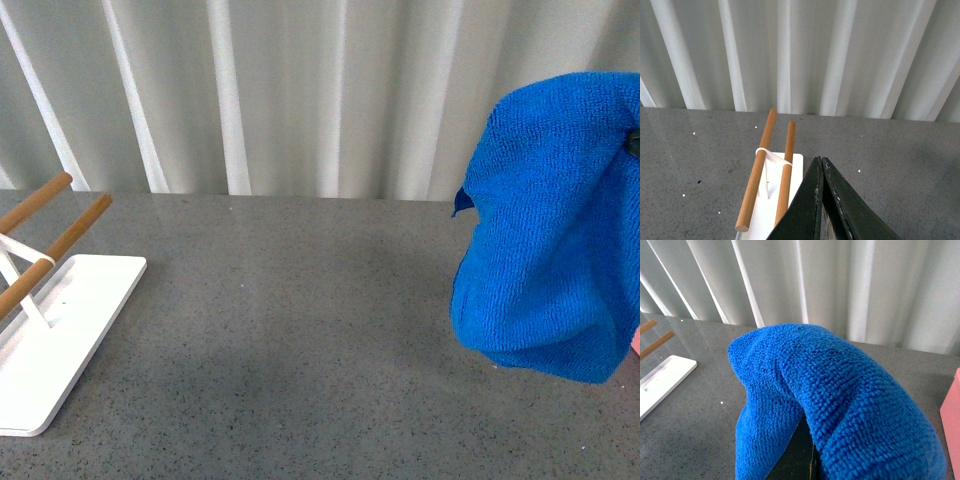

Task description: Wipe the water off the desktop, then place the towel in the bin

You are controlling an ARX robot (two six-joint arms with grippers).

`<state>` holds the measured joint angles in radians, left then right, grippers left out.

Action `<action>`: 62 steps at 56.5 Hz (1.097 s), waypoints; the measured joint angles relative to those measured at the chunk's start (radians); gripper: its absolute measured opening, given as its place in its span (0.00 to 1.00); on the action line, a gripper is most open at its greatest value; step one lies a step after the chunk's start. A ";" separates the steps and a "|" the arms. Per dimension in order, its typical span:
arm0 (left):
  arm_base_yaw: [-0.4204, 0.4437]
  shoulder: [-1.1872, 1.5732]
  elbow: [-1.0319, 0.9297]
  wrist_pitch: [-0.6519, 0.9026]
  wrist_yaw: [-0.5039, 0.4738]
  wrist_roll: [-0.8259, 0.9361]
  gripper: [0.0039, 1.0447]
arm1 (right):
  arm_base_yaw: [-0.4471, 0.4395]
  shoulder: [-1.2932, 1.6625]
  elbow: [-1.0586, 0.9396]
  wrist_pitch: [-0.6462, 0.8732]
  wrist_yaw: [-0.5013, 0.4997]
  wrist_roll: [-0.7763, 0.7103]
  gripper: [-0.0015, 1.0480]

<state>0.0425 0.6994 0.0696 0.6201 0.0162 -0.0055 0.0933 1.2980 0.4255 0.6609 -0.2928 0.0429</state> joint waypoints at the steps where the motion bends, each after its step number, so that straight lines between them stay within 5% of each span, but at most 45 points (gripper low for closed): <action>1: -0.012 -0.013 -0.003 -0.008 -0.008 0.000 0.03 | 0.001 0.000 0.000 -0.002 0.004 0.000 0.04; 62: -0.043 -0.476 -0.047 -0.393 -0.016 0.001 0.03 | 0.042 0.002 0.023 -0.074 0.056 -0.027 0.04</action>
<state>-0.0002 0.2234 0.0223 0.2272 -0.0002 -0.0044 0.1352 1.2995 0.4488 0.5869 -0.2371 0.0158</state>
